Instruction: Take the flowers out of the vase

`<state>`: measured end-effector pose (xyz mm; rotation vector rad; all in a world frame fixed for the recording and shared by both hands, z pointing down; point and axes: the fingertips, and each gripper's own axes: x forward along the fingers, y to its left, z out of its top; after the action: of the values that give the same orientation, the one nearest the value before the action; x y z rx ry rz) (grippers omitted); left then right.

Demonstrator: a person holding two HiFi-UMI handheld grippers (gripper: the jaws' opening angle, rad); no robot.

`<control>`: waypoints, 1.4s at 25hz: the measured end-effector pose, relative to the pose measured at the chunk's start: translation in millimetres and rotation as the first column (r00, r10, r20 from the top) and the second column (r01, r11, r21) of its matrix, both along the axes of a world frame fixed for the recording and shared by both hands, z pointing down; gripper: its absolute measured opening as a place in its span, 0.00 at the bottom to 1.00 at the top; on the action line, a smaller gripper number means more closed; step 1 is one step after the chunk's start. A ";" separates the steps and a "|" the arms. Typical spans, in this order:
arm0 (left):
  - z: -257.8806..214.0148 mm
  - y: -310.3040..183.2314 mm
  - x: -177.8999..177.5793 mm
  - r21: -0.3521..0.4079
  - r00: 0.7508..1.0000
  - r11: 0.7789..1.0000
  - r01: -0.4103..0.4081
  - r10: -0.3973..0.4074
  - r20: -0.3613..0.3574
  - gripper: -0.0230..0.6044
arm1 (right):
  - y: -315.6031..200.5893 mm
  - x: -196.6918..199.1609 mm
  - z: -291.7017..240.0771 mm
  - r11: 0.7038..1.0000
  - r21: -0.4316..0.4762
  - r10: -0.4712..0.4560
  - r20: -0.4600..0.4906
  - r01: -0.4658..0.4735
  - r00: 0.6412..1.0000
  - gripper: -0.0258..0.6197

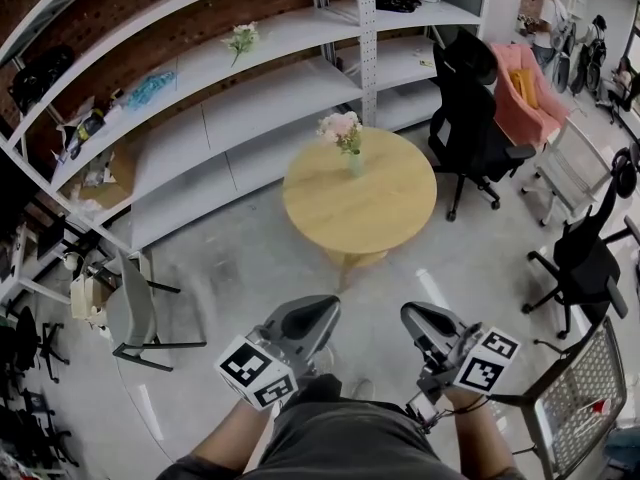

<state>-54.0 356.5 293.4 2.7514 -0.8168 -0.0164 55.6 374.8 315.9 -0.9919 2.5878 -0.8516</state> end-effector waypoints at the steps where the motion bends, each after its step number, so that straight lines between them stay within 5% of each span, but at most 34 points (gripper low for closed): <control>1: 1.3 -4.6 -1.8 -0.002 1.000 1.000 0.003 -0.003 -0.002 0.05 | -4.2 -1.7 1.8 1.000 -0.005 -0.002 -0.002 0.002 1.000 0.07; 9: 18.1 -75.4 -19.1 -0.066 0.998 0.998 0.002 -0.007 -0.069 0.05 | -65.2 -12.3 17.7 0.999 -0.040 0.026 -0.027 -0.027 0.999 0.07; 17: 20.8 -176.7 -41.6 -0.048 0.998 0.998 -0.039 0.037 -0.048 0.05 | -167.6 -38.3 20.6 0.996 -0.060 0.072 -0.005 -0.072 0.997 0.07; 27: 23.1 -282.3 -70.6 -0.079 0.996 0.994 -0.079 0.075 -0.043 0.05 | -274.8 -63.2 18.7 0.989 -0.057 0.131 -0.107 -0.138 0.986 0.10; 31: 32.8 -310.6 -69.9 -0.104 0.996 0.991 -0.083 0.080 -0.036 0.05 | -310.3 -65.2 35.6 0.991 -0.041 0.115 -0.240 -0.129 0.964 0.22; 35: 47.6 -342.0 -65.7 -0.133 0.998 0.989 -0.062 0.061 -0.010 0.05 | -356.6 -54.2 66.0 0.993 0.046 0.119 -0.473 -0.111 0.873 0.30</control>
<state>-119.7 14.5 341.0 2.6477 -0.7043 0.0412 1.4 18.1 381.9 -1.4964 2.8794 -0.6099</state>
